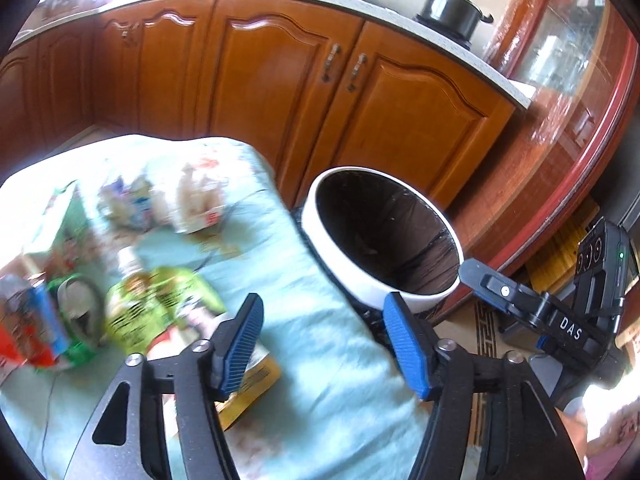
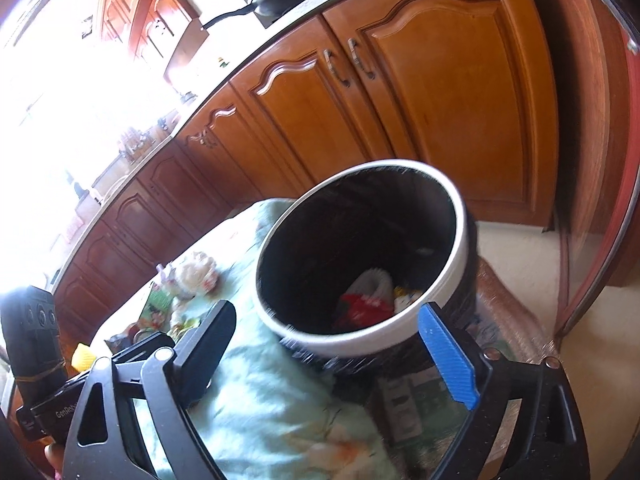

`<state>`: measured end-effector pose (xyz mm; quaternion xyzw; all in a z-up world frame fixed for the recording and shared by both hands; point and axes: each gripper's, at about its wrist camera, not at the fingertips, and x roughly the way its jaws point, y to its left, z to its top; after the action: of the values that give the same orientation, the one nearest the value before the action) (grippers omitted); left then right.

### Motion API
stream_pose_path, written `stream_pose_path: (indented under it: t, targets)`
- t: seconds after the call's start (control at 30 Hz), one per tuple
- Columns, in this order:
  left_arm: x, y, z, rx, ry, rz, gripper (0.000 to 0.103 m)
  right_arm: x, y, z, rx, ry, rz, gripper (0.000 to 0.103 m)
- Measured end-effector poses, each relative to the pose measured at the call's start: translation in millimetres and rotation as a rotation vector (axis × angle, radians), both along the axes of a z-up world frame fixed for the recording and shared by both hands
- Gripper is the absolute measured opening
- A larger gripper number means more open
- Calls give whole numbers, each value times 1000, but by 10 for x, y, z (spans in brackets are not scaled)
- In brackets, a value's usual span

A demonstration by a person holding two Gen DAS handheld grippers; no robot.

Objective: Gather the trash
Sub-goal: 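Move both tools back to the table toward the carton and pouch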

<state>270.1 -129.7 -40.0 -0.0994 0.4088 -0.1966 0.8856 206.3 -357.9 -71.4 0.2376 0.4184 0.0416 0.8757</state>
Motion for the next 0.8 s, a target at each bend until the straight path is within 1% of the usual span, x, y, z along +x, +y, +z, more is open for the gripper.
stream_pose_path:
  t: [0.13,0.4,0.53,0.8]
  targets:
    - [-228,212,44,12,-17,36,68,-78,179,-9,19,8,28,97]
    - [-609,660,85,26,-22,99,71,-188,562,35,13,-1,107,100]
    - [-777,827,107,43,-28,105,75,-194,764,25,6,7,168,100]
    - [-995,1212,115,68,-30,137,75,-225,1077,-18,-6,18,248,100]
